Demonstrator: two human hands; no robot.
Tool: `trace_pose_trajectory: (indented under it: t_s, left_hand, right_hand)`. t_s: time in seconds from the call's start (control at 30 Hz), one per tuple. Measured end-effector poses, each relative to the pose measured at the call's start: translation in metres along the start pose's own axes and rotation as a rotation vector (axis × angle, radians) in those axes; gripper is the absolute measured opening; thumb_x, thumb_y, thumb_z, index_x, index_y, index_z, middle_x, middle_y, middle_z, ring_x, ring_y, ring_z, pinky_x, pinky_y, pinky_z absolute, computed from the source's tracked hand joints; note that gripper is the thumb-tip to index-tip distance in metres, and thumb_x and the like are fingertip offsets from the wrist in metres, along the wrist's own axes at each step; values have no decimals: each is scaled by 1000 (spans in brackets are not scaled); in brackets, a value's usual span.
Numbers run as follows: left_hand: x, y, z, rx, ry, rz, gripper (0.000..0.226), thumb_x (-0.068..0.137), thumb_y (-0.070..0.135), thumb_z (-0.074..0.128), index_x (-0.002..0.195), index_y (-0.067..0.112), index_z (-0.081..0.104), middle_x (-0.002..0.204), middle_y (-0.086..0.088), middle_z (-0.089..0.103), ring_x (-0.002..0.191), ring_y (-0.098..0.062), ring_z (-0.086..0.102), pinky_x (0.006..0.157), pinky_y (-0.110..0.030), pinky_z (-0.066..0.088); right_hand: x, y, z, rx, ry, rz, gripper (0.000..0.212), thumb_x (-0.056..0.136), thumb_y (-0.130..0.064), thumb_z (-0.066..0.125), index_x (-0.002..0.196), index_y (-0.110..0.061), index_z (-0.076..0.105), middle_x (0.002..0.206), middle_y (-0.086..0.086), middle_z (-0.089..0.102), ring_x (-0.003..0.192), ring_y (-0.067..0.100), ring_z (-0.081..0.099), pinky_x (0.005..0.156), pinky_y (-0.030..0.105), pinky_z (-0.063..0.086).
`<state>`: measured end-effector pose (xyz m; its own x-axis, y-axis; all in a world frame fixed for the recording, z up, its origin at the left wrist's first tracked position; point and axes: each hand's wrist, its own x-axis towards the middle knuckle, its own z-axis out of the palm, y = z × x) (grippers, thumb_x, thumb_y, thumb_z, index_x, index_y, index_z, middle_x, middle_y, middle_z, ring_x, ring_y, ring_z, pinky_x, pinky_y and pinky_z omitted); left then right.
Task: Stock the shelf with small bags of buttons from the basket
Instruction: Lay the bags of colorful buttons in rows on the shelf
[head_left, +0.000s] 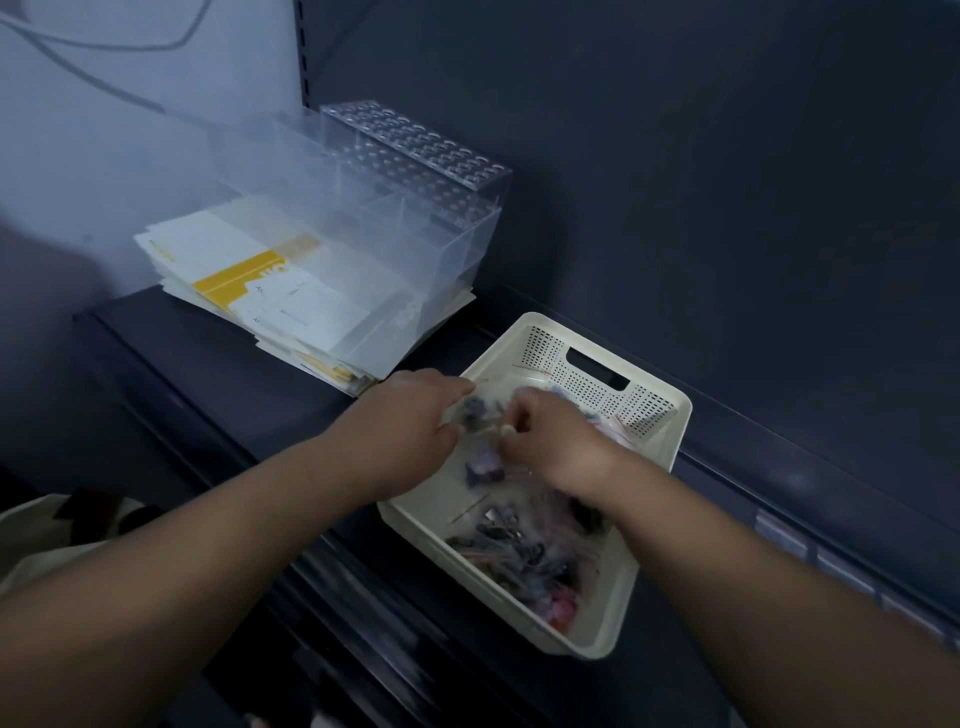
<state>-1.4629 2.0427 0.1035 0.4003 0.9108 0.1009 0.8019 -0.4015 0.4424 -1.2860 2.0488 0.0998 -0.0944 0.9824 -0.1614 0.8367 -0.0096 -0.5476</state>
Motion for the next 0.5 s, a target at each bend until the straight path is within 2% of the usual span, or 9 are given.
trace_pose_trajectory:
  t_s: [0.13, 0.23, 0.4, 0.43, 0.5]
  left_hand:
    - [2, 0, -1, -24, 19, 11, 48, 90, 27, 55, 137, 23, 46, 134, -1, 51, 123, -18, 45, 103, -31, 37]
    - [2, 4, -5, -85, 58, -3, 45, 92, 28, 54, 136, 21, 48, 136, 1, 49, 126, -16, 41, 103, -27, 33]
    - [5, 21, -13, -194, 135, -17, 39, 94, 39, 48, 129, 23, 54, 127, 4, 57, 118, -14, 47, 97, -30, 39]
    - [5, 26, -15, -250, 108, -33, 40, 93, 42, 48, 128, 25, 54, 120, 6, 61, 112, -12, 52, 94, -32, 43]
    - [5, 33, -16, -364, 49, -61, 39, 88, 46, 54, 124, 29, 55, 98, 10, 64, 91, -7, 59, 79, -30, 48]
  right_hand:
    - [-11, 2, -16, 508, -65, 97, 22, 80, -1, 66, 71, -17, 54, 75, 13, 61, 68, 22, 56, 65, 36, 44]
    - [-22, 1, -29, 768, -173, 129, 18, 87, 1, 59, 78, -14, 55, 72, 9, 65, 60, 17, 57, 57, 27, 46]
    - [-30, -2, -39, 831, -145, 79, 19, 88, 5, 56, 91, -13, 59, 73, 7, 64, 60, 14, 61, 56, 23, 44]
    - [-31, -2, -39, 839, -141, 61, 22, 86, 7, 56, 94, -13, 59, 73, 7, 64, 60, 14, 61, 56, 23, 44]
    - [-34, -5, -39, 883, -155, 28, 31, 83, 13, 56, 100, -12, 58, 74, 8, 62, 61, 16, 63, 56, 23, 47]
